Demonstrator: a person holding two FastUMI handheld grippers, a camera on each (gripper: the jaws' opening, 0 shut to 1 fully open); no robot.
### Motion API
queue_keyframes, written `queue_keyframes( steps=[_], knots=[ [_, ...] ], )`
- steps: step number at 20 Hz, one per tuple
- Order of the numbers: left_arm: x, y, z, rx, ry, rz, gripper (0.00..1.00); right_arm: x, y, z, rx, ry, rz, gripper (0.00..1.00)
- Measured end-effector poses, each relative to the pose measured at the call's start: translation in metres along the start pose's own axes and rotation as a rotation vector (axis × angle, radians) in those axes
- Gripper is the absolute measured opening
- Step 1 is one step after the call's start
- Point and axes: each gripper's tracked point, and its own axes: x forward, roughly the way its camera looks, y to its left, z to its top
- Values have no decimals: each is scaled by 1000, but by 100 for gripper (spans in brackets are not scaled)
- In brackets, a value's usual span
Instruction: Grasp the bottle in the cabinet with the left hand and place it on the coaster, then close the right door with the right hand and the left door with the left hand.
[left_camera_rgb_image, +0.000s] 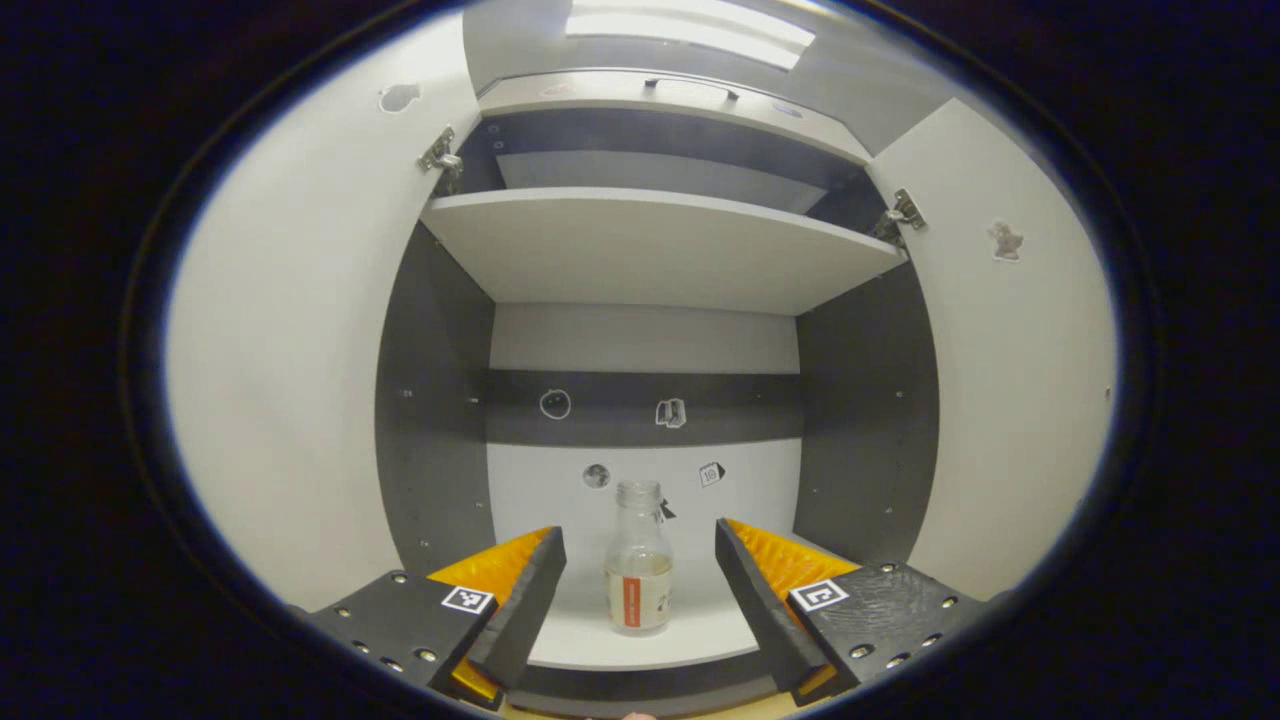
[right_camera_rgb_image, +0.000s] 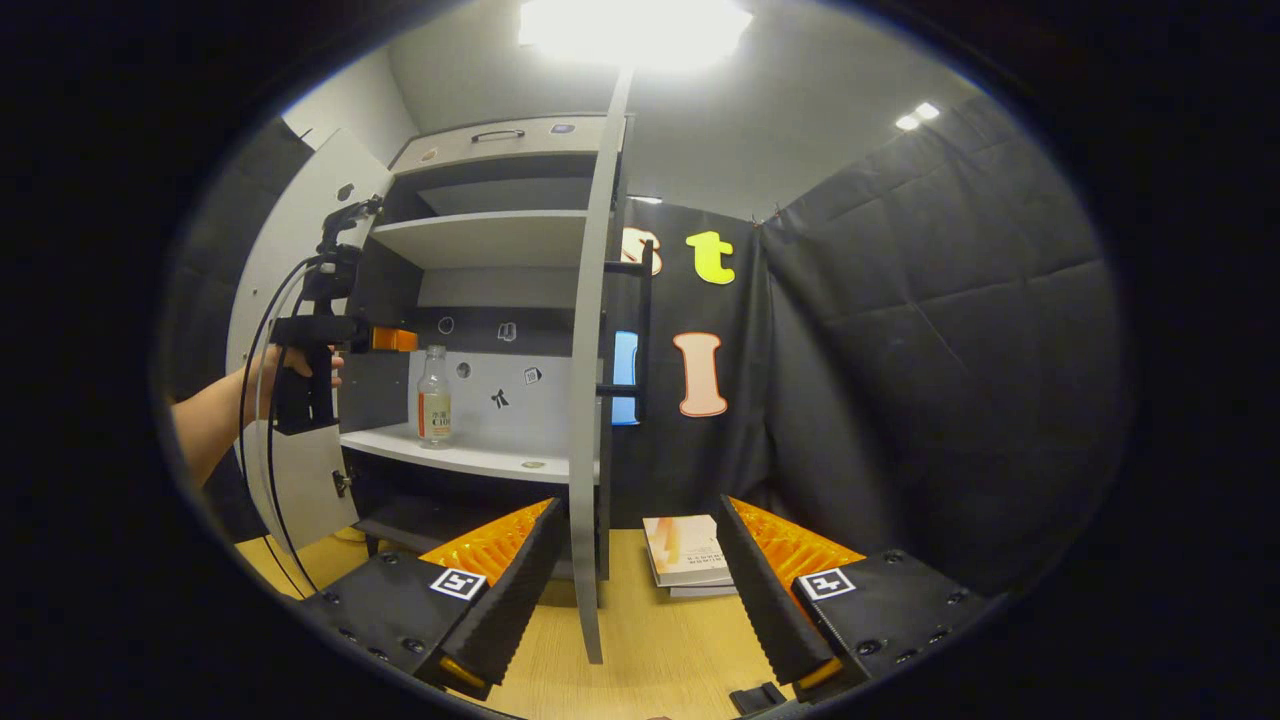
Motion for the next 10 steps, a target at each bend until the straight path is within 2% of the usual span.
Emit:
queue_keyframes(
  steps=[10],
  knots=[
    [88,0,-27,-29,37,-41,91,9,11,-17,31,47,-69,97]
  ],
)
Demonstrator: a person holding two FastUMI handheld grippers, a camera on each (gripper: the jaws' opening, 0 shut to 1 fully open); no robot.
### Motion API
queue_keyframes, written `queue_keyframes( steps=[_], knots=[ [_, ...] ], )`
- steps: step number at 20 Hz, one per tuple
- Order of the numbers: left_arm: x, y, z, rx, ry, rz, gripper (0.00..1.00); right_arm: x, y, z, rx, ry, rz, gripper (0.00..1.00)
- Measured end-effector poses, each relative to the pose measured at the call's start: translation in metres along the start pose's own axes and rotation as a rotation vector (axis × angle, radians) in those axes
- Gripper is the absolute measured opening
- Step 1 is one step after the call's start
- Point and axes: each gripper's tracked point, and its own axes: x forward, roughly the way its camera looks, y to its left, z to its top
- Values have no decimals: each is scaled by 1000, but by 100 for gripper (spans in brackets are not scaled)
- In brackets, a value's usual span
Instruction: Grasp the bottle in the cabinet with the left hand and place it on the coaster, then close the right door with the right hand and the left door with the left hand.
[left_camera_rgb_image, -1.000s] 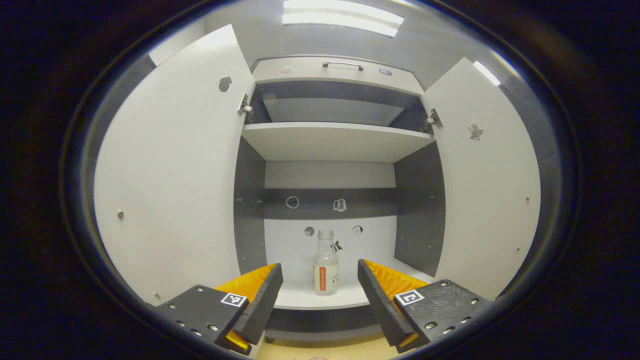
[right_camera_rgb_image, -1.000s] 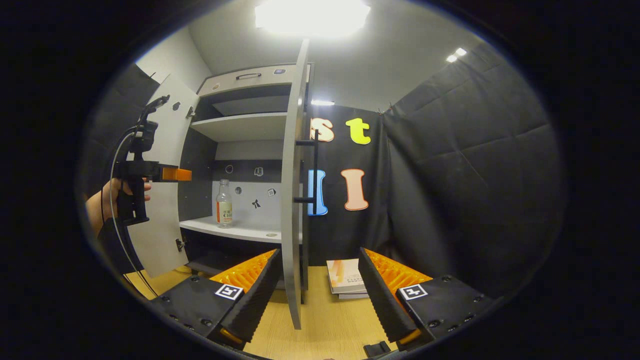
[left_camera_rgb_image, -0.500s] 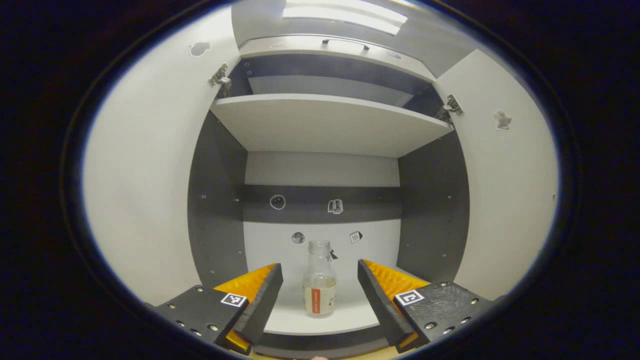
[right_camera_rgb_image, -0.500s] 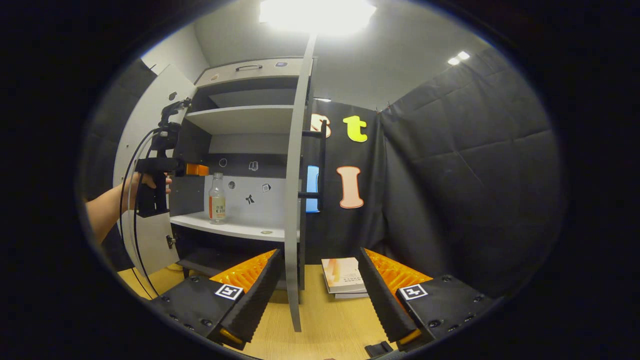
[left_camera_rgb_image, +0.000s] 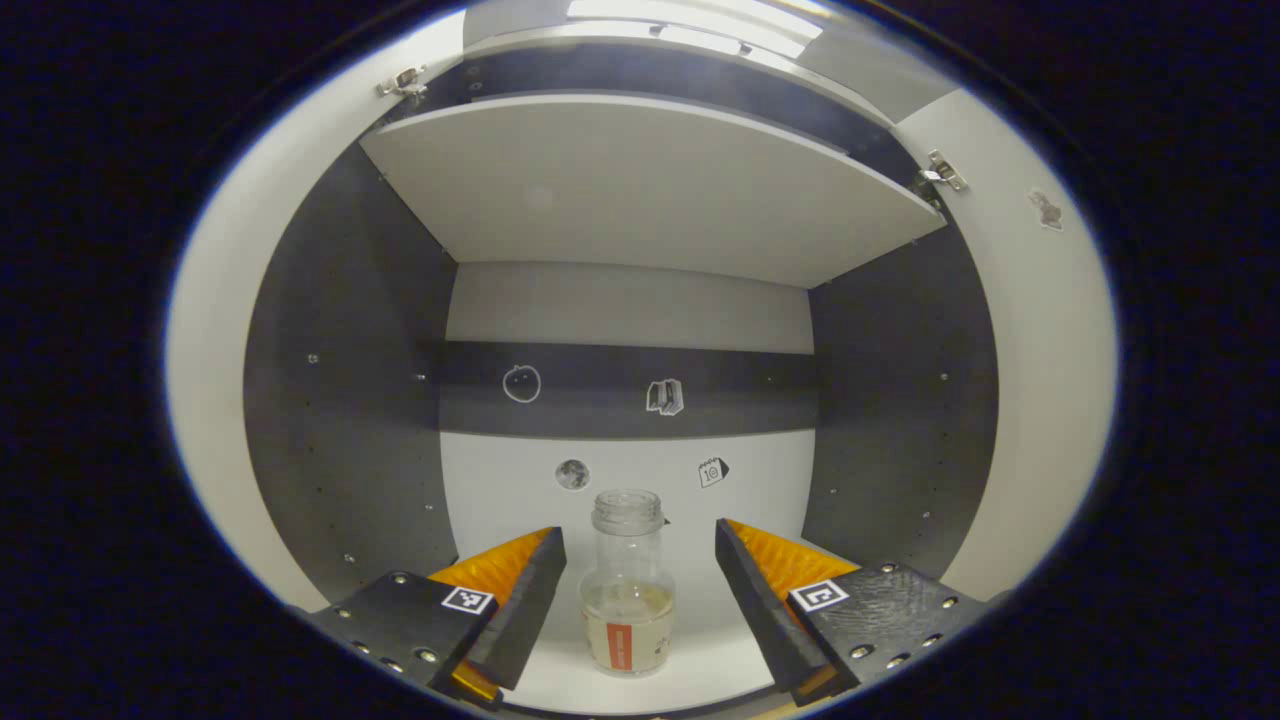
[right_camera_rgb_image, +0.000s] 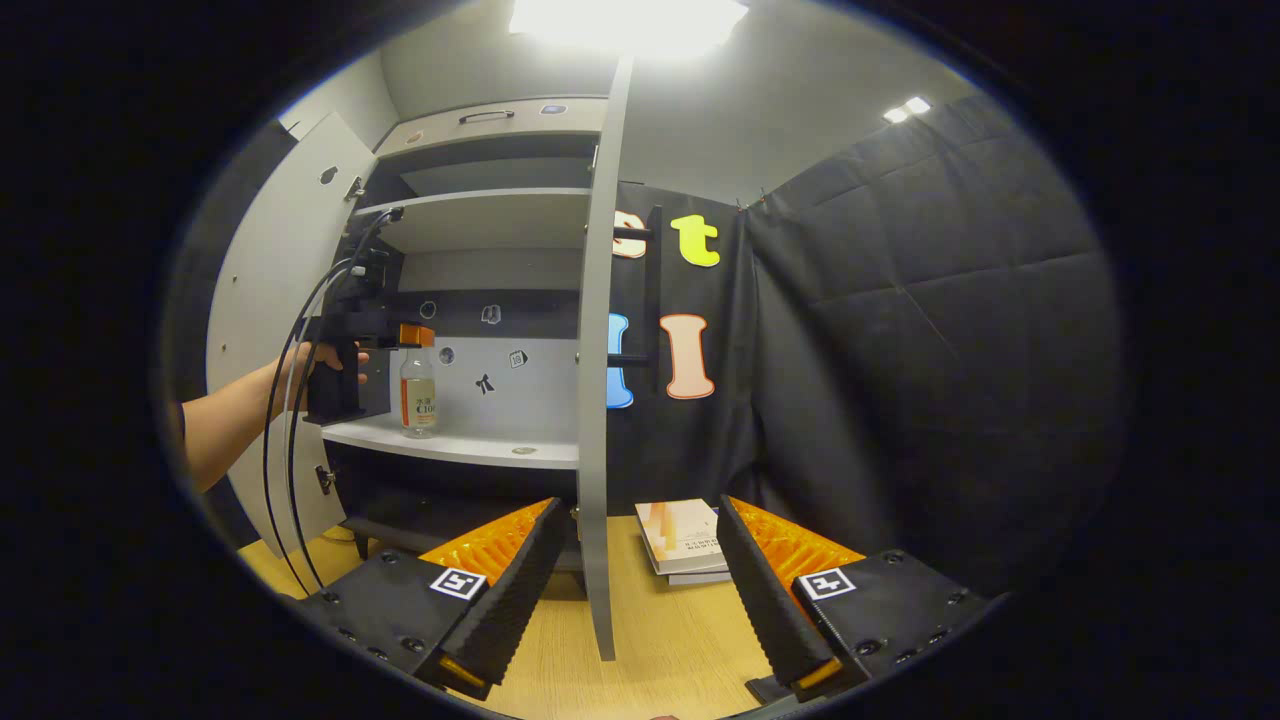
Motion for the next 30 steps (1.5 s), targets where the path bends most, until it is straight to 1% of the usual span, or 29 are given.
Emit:
queue_keyframes(
  steps=[1,3,4,7,11,14,15,17,23,30],
  knots=[
    [5,2,-2,0,5,1,93,1,1,-1,3,4,-6,97],
    [17,6,-6,18,14,13,93,3,3,-5,4,16,-13,97],
    [21,7,-7,30,19,17,91,4,4,-6,1,21,-15,97],
    [25,7,-12,58,44,22,93,7,5,-9,-5,34,-20,98],
    [29,9,-17,51,49,35,49,8,11,-10,-5,46,-1,97],
    [18,9,-14,1,46,28,47,5,11,-11,-11,52,16,96],
    [12,9,-13,-15,44,25,46,2,11,-10,-11,51,27,97],
    [-1,8,-11,-27,41,20,46,-2,11,-10,-17,54,48,96],
    [-59,-1,0,-11,13,30,46,-25,4,-5,-2,31,116,98],
    [-122,-25,-12,35,8,22,46,-55,-8,-10,10,40,183,98]
  ],
)
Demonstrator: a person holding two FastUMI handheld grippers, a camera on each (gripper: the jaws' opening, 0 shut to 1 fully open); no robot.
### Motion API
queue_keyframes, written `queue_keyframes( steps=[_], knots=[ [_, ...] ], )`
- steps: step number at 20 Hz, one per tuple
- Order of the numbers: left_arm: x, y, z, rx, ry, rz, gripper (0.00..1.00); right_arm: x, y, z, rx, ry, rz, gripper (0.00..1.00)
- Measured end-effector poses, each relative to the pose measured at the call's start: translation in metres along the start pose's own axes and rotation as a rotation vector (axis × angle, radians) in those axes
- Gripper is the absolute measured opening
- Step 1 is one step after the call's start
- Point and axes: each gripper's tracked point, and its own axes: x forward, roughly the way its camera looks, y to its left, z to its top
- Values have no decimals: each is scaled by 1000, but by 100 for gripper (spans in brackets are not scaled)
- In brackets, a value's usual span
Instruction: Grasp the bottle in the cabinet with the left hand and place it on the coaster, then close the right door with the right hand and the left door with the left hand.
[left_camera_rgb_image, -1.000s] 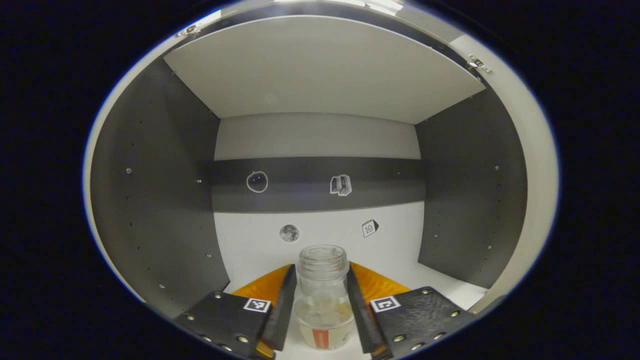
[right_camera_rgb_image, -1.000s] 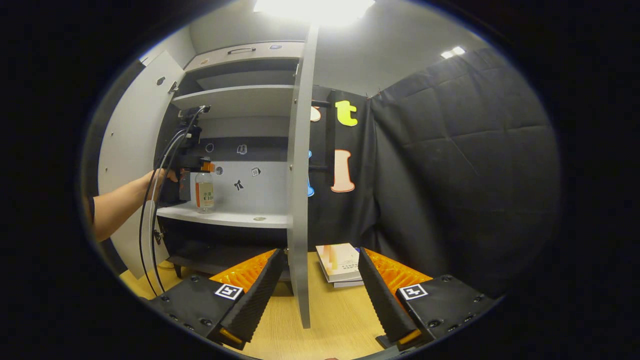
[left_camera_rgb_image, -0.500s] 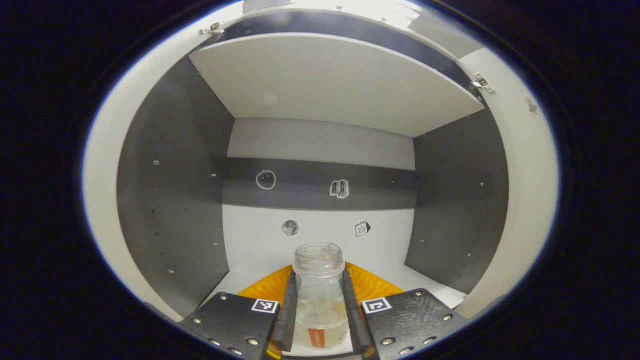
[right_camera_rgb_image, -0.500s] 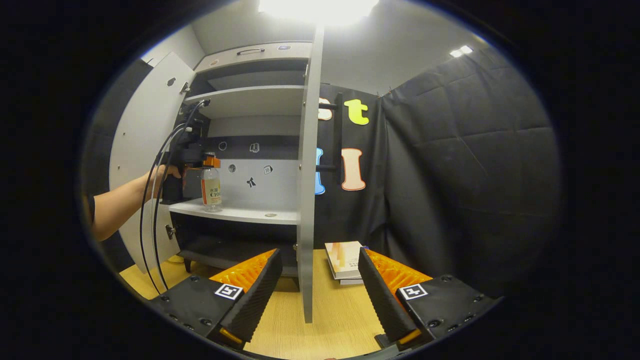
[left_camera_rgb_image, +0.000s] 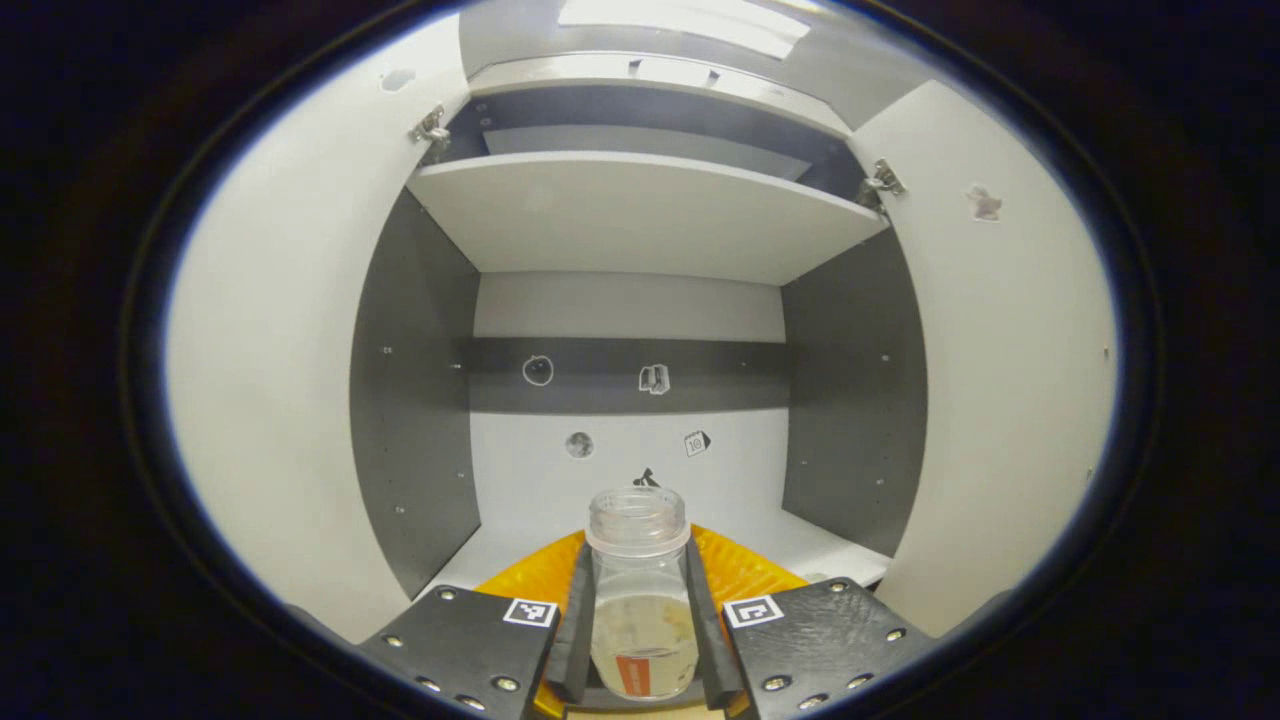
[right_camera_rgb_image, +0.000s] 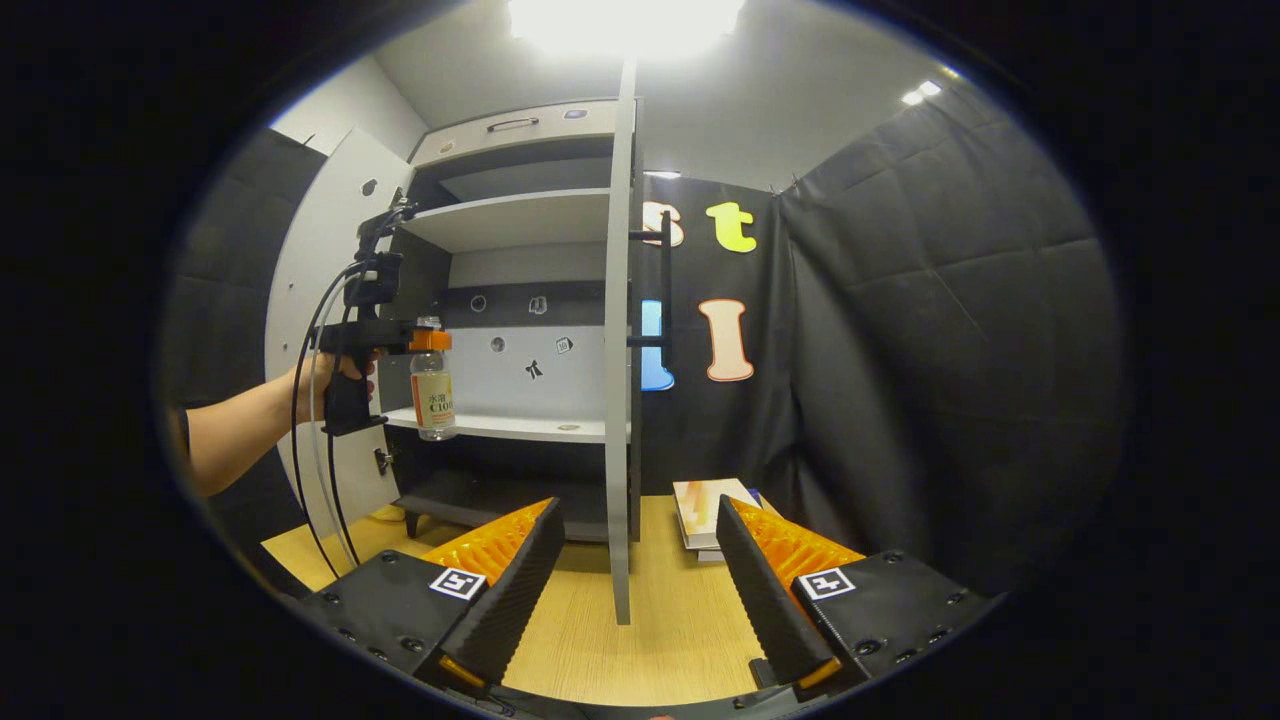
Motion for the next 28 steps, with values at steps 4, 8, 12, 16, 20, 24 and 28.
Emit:
queue_keyframes(
  steps=[4,8,12,16,20,24,28],
  knots=[
    [-29,-11,-13,4,13,1,46,-17,-3,-2,-5,5,24,97],
    [-56,-22,-25,-8,4,-8,46,-32,-6,-7,-7,11,35,97],
    [-83,-32,-51,-27,22,-17,45,-42,-7,-14,-3,23,48,97],
    [-110,-40,-83,-20,40,-13,45,-50,-8,-18,2,24,62,97],
    [-133,-49,-119,-12,72,-10,45,-56,-9,-21,-6,23,77,96],
    [-150,-57,-150,-32,99,-19,46,-58,-9,-23,-15,23,85,97],
    [-160,-64,-177,-48,116,-28,46,-59,-10,-31,-28,39,86,98]
  ],
)
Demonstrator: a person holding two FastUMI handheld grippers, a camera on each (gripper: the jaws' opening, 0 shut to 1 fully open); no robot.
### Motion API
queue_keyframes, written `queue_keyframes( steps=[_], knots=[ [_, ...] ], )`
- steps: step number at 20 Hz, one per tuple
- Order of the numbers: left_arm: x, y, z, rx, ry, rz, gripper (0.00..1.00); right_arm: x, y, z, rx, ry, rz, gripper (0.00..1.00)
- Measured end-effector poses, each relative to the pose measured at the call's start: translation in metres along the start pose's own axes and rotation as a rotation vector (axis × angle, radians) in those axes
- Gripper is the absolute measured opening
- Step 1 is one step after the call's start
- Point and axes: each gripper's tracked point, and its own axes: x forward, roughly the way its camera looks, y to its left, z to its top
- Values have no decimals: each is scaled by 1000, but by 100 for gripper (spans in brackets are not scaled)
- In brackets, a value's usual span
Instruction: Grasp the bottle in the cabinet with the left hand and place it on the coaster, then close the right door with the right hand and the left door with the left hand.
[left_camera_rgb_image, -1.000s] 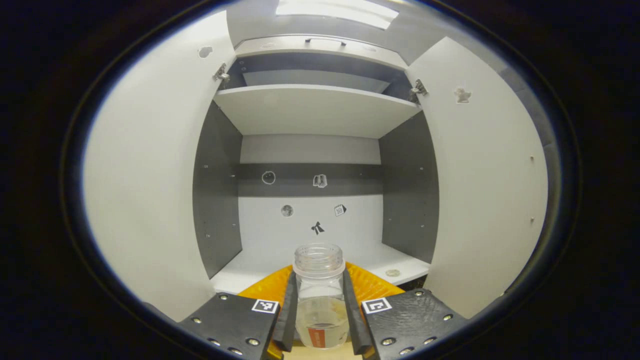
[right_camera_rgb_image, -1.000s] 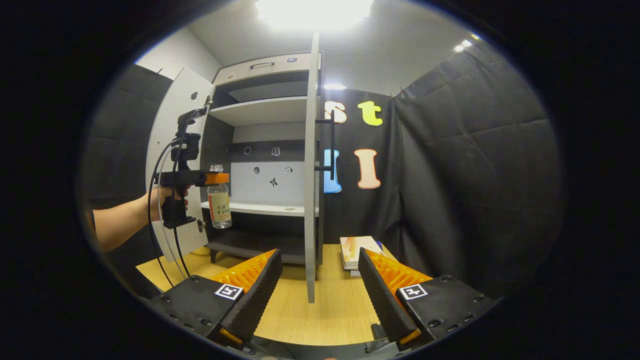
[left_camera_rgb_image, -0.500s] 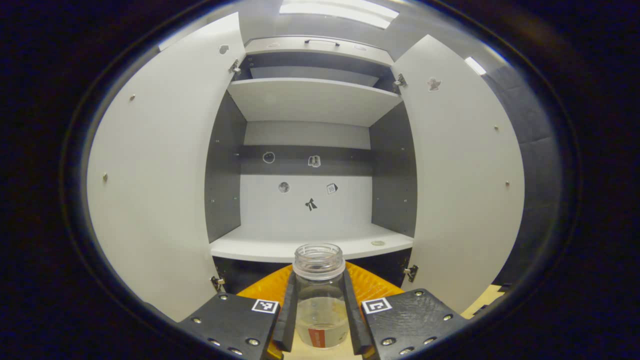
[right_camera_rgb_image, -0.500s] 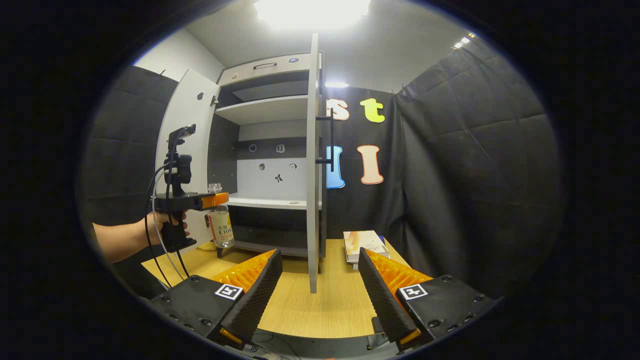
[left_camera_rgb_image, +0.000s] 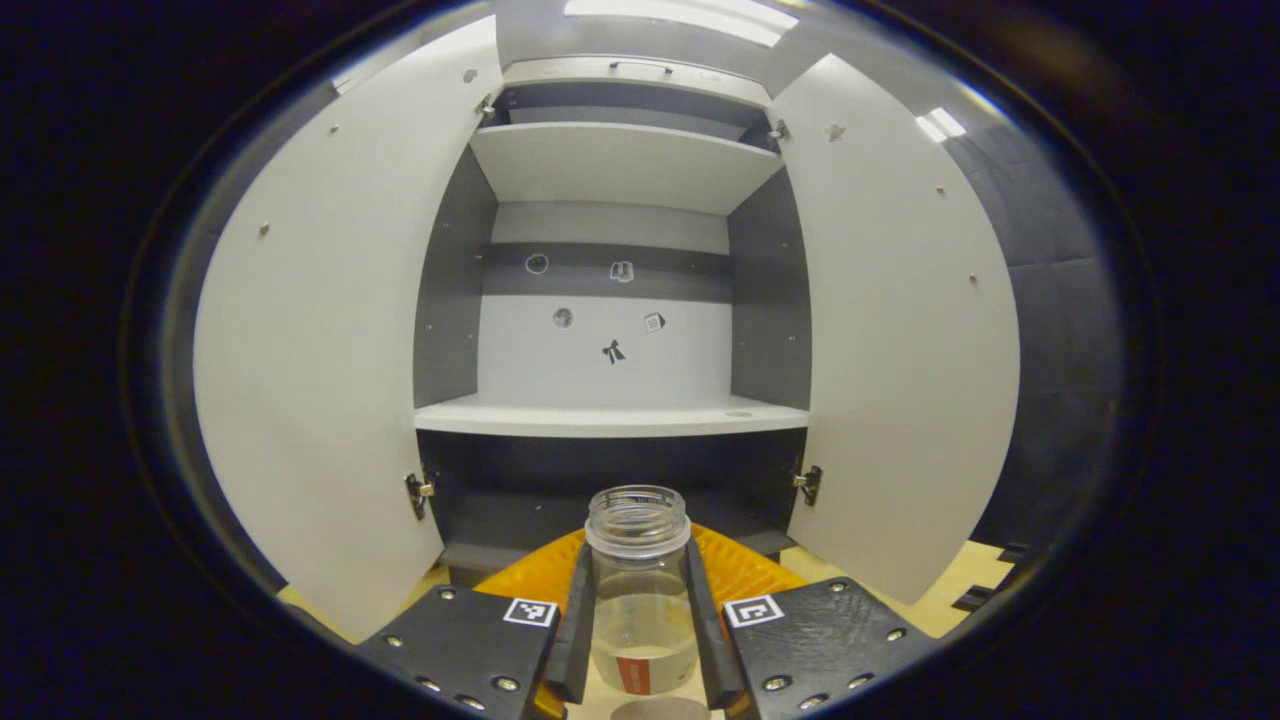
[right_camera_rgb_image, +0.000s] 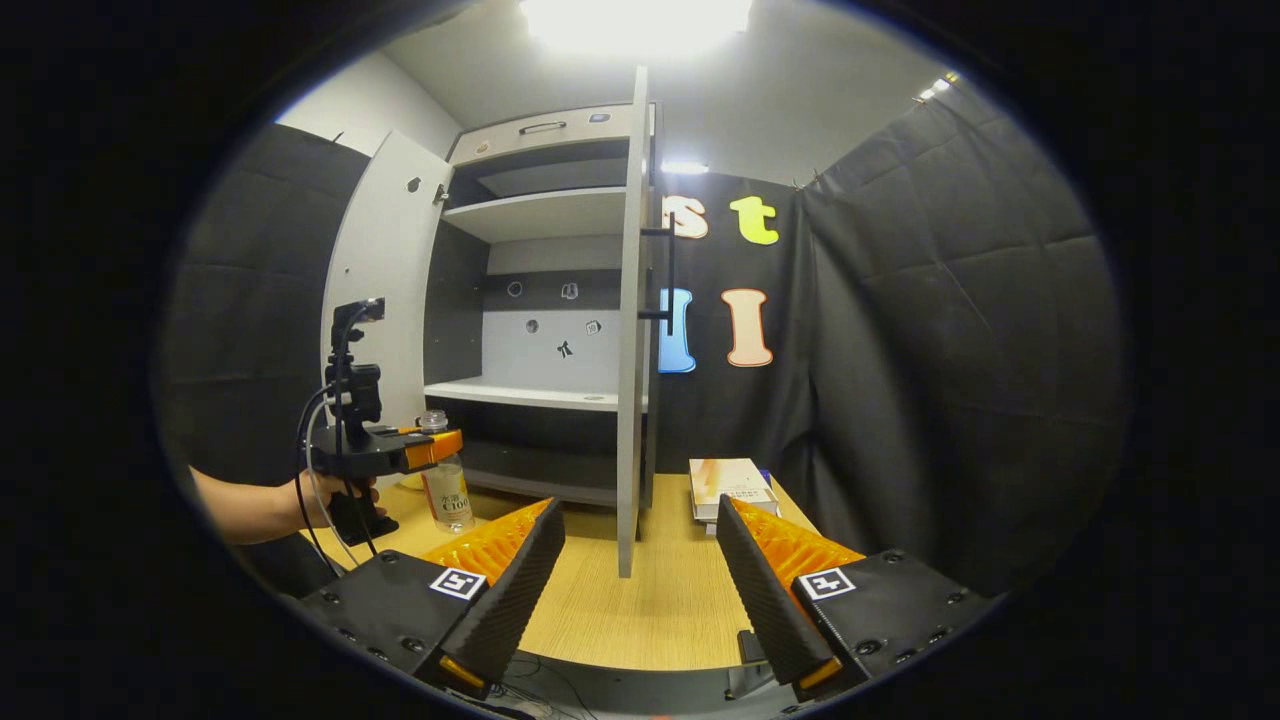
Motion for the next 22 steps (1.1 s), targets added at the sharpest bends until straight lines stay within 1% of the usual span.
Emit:
queue_keyframes(
  steps=[1,4,7,9,11,12,15,18,20,22],
  knots=[
    [-2,-1,-8,-6,5,-1,46,0,0,-3,0,6,0,96],
    [-9,-3,-32,-14,25,-4,46,0,1,-8,2,26,4,97],
    [-17,-6,-59,-16,46,-13,46,-1,5,-10,-28,37,10,98],
    [-19,-6,-77,-14,67,-6,46,-2,8,-10,-41,38,15,96],
    [-19,-6,-91,-14,77,-1,46,-3,12,-14,-45,48,21,98],
    [-19,-7,-96,-19,79,0,45,-3,13,-16,-46,55,23,98],
    [-20,-9,-112,-20,86,4,46,-4,12,-19,-39,70,18,96],
    [-21,-14,-125,5,107,-5,45,-3,11,-16,-32,69,9,96],
    [-24,-14,-134,11,126,2,46,-3,9,-17,-34,70,6,96],
    [-27,-15,-131,2,105,3,48,-1,9,-18,-30,74,7,98]
  ],
)
